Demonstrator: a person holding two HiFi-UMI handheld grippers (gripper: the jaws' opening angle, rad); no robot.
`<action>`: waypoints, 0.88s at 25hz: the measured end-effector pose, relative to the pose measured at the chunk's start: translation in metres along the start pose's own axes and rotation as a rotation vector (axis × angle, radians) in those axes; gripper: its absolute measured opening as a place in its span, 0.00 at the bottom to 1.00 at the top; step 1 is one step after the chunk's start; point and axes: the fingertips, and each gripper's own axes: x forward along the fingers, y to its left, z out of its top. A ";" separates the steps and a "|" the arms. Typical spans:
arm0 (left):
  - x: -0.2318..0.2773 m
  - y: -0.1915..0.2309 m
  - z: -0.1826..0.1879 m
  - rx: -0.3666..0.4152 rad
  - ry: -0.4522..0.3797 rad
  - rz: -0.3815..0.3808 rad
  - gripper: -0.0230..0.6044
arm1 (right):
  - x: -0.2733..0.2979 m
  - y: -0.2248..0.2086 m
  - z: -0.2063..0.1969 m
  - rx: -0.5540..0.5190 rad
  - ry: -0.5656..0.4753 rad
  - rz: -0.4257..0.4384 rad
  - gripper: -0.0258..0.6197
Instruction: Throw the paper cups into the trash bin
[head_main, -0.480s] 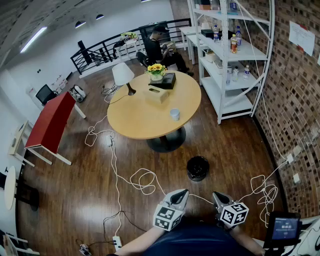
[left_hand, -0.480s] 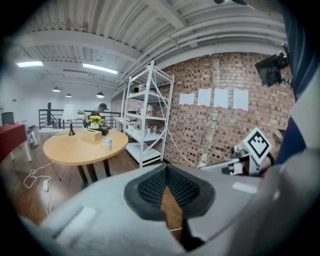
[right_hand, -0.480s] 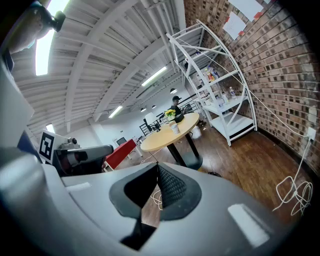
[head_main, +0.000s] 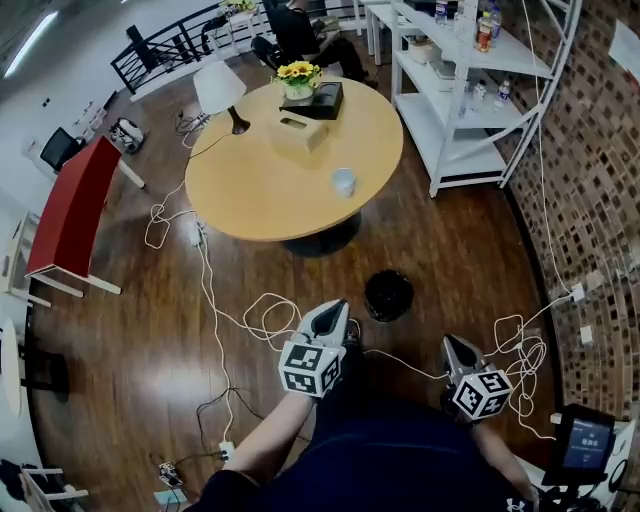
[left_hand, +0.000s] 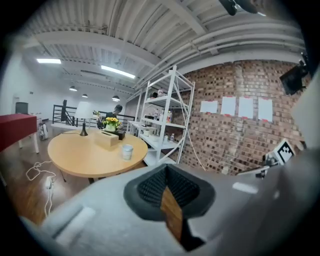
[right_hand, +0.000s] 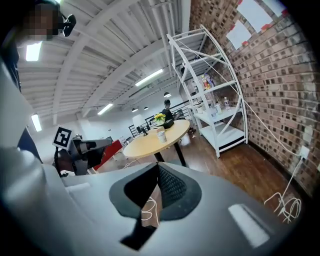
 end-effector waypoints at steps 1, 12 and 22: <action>0.014 0.016 0.003 -0.007 0.009 0.000 0.04 | 0.013 -0.002 0.008 -0.006 -0.007 -0.013 0.05; 0.176 0.174 0.056 0.011 0.158 -0.043 0.21 | 0.153 0.014 0.098 -0.014 0.052 -0.099 0.06; 0.282 0.220 0.040 0.051 0.328 -0.020 0.21 | 0.194 0.002 0.120 -0.019 0.071 -0.103 0.05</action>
